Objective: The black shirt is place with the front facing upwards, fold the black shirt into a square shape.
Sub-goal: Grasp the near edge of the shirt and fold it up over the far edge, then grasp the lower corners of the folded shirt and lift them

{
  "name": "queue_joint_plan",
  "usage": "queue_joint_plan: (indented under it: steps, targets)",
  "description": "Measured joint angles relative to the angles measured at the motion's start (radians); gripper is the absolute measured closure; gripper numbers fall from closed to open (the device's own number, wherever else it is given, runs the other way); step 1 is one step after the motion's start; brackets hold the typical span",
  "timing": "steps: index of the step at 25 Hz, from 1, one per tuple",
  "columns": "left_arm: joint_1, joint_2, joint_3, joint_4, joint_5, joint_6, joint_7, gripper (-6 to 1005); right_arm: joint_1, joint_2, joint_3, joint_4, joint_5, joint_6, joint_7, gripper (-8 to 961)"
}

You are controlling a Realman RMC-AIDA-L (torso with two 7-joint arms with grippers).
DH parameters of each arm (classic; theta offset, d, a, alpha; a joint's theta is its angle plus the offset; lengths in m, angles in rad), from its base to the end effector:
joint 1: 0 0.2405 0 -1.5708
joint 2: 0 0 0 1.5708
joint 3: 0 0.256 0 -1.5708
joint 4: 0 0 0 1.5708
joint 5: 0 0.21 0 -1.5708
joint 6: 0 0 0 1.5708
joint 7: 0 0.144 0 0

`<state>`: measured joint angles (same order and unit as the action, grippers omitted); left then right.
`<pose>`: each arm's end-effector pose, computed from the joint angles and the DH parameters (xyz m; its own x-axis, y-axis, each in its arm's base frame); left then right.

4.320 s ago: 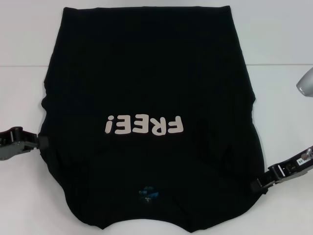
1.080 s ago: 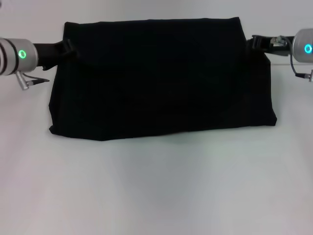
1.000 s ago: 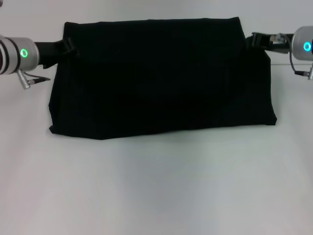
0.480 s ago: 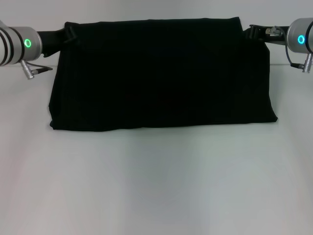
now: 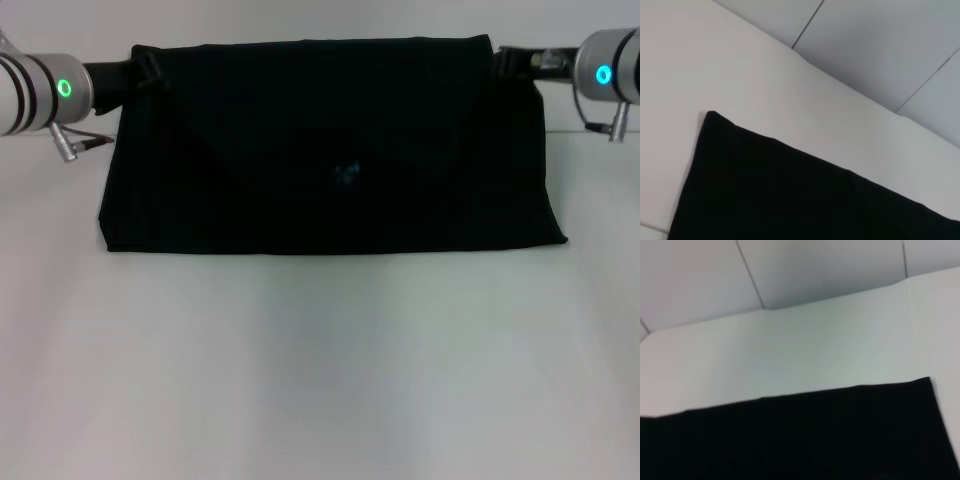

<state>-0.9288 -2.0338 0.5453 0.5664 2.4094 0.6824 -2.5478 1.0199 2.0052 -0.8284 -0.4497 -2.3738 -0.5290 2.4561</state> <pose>-0.2304 0.4951 0.0490 0.1840 0.6001 0.7785 0.9737 -0.0028 -0.2280 0.1910 0.5144 0.0230 0.4948 -0.5893 -0.6387 -0.8537 -0.1925 -0.4838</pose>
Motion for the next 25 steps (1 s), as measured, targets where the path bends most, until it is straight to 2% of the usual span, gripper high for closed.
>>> queue_joint_plan:
  steps: [5, 10, 15, 17, 23, 25]
  targets:
    - [0.005, -0.007, 0.004, -0.012, -0.006, 0.007, 0.001, 986, 0.001, -0.006, -0.086, 0.028, -0.001, 0.0, -0.002, 898]
    - [-0.01, -0.001, 0.004, -0.06, -0.006, 0.012, 0.006, 822, 0.0, -0.008, -0.123, 0.049, -0.001, 0.024, -0.002, 896]
    - [0.012, 0.005, -0.005, -0.047, -0.017, 0.078, -0.003, 658, -0.039, -0.017, -0.091, 0.004, 0.009, -0.042, 0.009, 671]
    - [0.041, 0.016, -0.006, -0.031, -0.055, 0.131, -0.004, 601, -0.069, -0.02, -0.052, -0.043, 0.023, -0.1, 0.01, 589]
    - [0.176, 0.03, -0.007, 0.058, -0.231, 0.294, 0.021, 454, -0.203, -0.022, 0.002, -0.208, 0.161, -0.326, -0.004, 368]
    - [0.225, 0.042, -0.007, 0.065, -0.283, 0.343, 0.063, 406, -0.247, -0.028, 0.007, -0.23, 0.223, -0.394, -0.015, 309]
